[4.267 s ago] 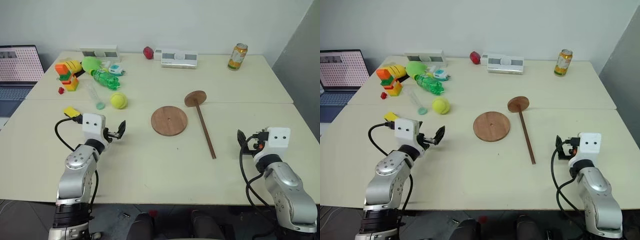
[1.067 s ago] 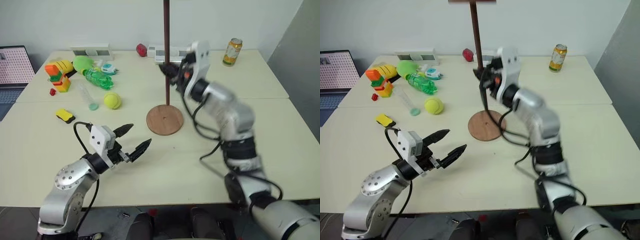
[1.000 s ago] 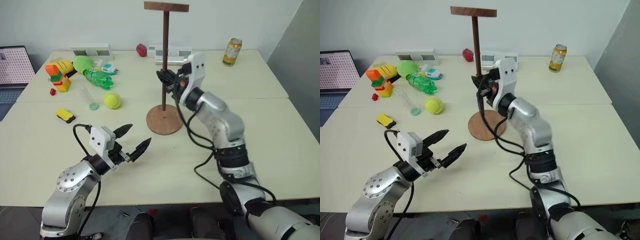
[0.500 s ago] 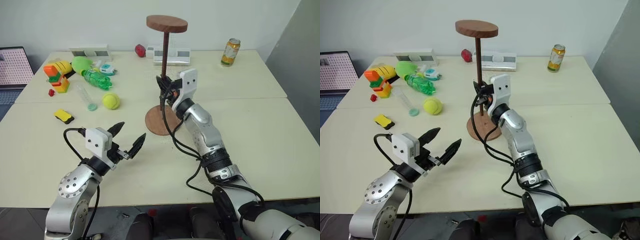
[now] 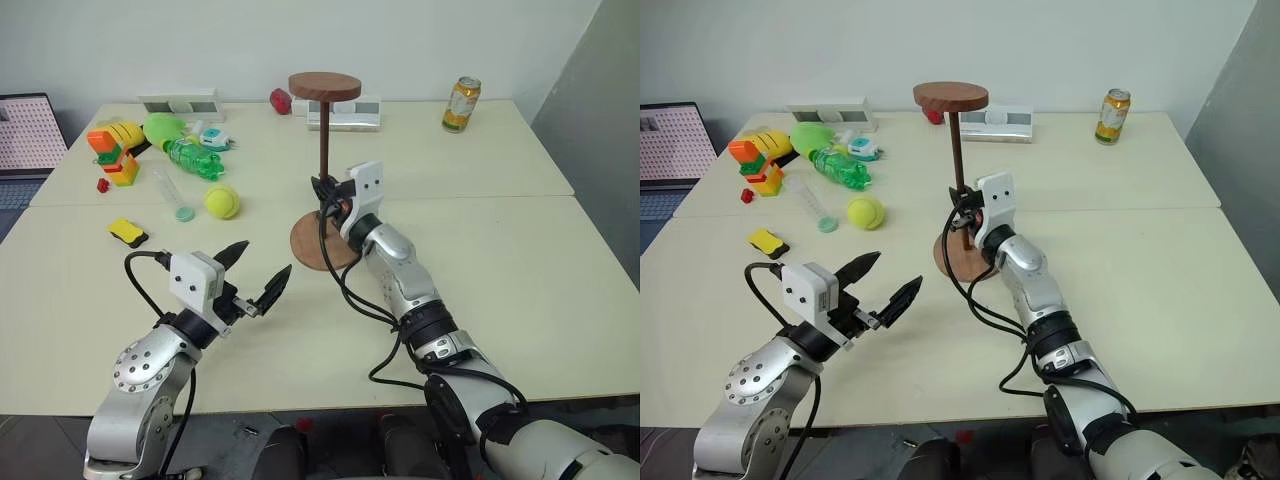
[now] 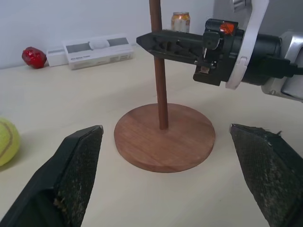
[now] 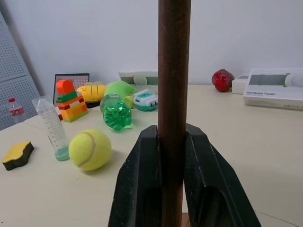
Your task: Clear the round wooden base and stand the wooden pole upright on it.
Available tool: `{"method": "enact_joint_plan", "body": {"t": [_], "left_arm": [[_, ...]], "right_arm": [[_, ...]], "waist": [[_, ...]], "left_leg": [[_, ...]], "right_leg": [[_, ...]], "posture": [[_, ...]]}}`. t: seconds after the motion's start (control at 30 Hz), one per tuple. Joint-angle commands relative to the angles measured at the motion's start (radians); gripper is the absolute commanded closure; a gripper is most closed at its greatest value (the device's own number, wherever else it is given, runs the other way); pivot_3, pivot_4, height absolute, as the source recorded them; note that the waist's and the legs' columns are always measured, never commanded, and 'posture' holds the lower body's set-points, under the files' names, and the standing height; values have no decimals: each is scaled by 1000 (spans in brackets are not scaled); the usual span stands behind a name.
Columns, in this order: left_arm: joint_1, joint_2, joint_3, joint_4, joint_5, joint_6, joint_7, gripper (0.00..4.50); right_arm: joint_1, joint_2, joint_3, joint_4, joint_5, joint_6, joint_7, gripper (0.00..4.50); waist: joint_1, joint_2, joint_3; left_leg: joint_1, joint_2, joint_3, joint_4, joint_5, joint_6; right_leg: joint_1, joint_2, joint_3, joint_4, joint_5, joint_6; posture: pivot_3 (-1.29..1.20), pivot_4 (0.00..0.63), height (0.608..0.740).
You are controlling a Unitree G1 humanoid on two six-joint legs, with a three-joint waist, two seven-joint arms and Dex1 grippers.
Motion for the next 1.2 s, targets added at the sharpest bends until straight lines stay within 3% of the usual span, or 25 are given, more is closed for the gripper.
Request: {"method": "enact_joint_plan", "body": {"t": [0.03,0.83,1.2], "left_arm": [[-3,11,18,-40,-3,-14,2,0],[27,23,36,-91,-18,5,16,0],[28,24,33,-92,-21,6,20,0]], "right_arm": [[5,39,2,17,-12,-74,2,4240],[-34,64,-1,205,-51,-288,-20,4240],[11,69,58,214,-89,-288,5,4240]], "waist": [[0,0,0],[1,0,0],[0,0,0]], "left_leg": [[0,0,0,0,0,0],[1,0,0,0,0,0],[1,0,0,0,0,0]], "right_leg": [[0,0,0,0,0,0],[1,0,0,0,0,0],[1,0,0,0,0,0]], "posture": [[0,150,740],[0,150,740],[0,150,740]]}}
